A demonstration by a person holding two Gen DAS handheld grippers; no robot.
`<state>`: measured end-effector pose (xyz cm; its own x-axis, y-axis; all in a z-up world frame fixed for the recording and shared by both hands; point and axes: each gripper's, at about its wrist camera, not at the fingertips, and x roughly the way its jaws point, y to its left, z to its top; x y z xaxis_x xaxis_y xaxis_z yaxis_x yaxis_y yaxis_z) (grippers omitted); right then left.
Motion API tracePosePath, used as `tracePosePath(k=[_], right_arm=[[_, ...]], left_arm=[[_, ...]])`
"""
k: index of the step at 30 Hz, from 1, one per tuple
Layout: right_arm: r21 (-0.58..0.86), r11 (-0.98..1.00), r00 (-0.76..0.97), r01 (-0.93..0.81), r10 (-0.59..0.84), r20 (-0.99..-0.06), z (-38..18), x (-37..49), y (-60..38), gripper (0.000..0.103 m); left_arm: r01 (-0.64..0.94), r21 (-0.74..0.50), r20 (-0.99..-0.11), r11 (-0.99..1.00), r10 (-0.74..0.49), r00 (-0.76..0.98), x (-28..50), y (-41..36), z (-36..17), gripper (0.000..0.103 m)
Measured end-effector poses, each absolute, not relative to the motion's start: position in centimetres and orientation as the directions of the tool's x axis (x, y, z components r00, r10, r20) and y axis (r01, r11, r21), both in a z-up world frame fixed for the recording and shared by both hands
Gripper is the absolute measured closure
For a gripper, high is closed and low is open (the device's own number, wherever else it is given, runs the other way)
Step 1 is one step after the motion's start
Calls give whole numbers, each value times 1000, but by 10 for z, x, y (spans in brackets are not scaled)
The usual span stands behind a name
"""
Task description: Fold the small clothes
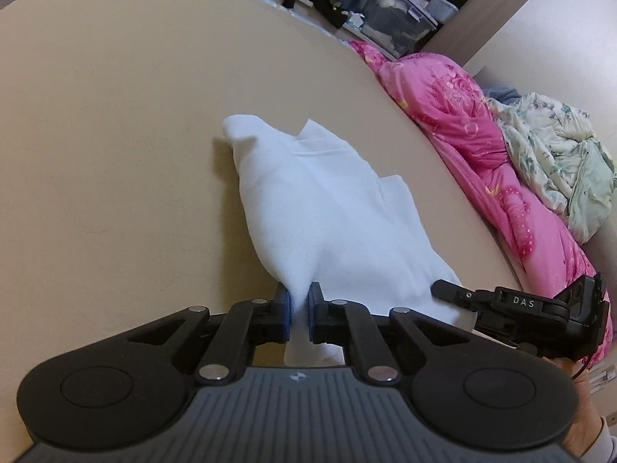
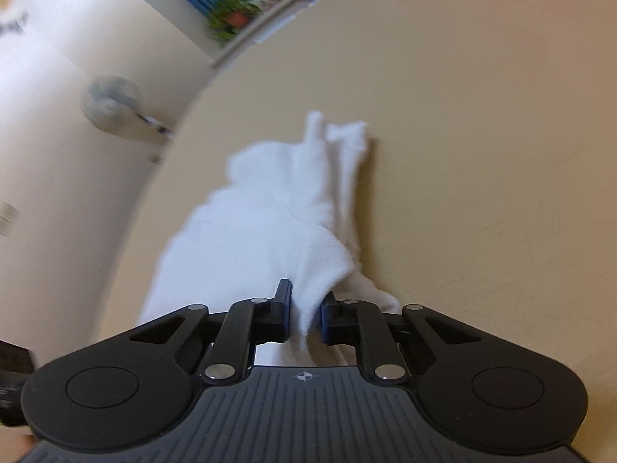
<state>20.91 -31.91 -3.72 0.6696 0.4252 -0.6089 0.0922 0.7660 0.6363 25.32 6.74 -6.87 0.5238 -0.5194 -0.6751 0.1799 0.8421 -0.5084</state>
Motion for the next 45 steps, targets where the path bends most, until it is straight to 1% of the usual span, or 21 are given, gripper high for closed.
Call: tracePosePath(k=[2,4,7,9,11,13,15,16,17,19,21,24,27,29,33,34,35,36,39,42,45], right_arm=[[624,776,650,92,428,-628,-36,204,-316,88],[564,819,621,105,389,-680,-42,198,-310,88],[471,876,622,107,311,-719,-43,189,-303,77],[426,901,630,87,281,-724,-41,184,-300,77],[405,907,612,113,257,-748,-46,178,-301,76],[414,892,574,183,245,-781,-52,170,-307,72],[385,895,567,224,201,-799,-49,153,-314,71],[347,909,574,230,161,-803,-42,145,-313,71],[290,928,588,233,103,-803,-32,135,-310,71],[191,954,622,230,7,-783,-13,116,-304,70],[138,962,655,235,-52,-754,4,98,-300,64],[116,965,706,234,-86,-703,26,62,-291,53],[96,969,726,226,-102,-680,33,44,-281,47],[78,973,729,217,-108,-676,37,30,-271,43],[71,976,731,205,-104,-675,39,16,-253,41],[68,976,730,205,-106,-675,39,12,-248,39],[66,977,730,203,-106,-675,38,11,-243,34],[61,978,729,199,-106,-677,37,10,-238,29],[38,980,727,195,-118,-676,30,5,-227,22],[26,982,717,187,-118,-687,21,9,-219,19],[10,983,711,182,-125,-692,14,17,-212,18]], left_arm=[[175,-478,-723,861,-499,478,249,67,-78,92],[158,-400,-774,903,-425,470,242,63,-81,91],[190,-324,-737,927,-373,563,222,58,-73,91],[205,-246,-780,947,-319,538,218,45,-85,90],[221,-169,-812,961,-262,521,210,39,-90,79],[229,-81,-804,970,-199,560,197,33,-72,77],[223,6,-771,975,-138,622,180,30,-47,62],[217,67,-749,974,-95,656,168,28,-33,43],[211,120,-727,970,-58,684,154,29,-23,28],[198,210,-666,958,-8,746,127,27,-2,20],[199,250,-620,948,-2,784,99,26,16,15],[179,257,-578,949,2,816,63,23,36,14],[158,217,-561,963,-10,828,31,24,50,0],[152,190,-543,970,-25,839,17,24,58,0],[146,129,-524,981,-58,850,-2,21,69,0],[150,111,-521,982,-71,851,-1,20,68,0],[153,95,-517,984,-83,852,-1,19,65,0],[142,85,-508,986,-79,858,0,17,59,0],[78,49,-458,996,-47,887,0,12,30,0],[40,64,-533,997,0,846,15,-5,8,1],[20,68,-521,997,19,854,24,-11,3,1]])
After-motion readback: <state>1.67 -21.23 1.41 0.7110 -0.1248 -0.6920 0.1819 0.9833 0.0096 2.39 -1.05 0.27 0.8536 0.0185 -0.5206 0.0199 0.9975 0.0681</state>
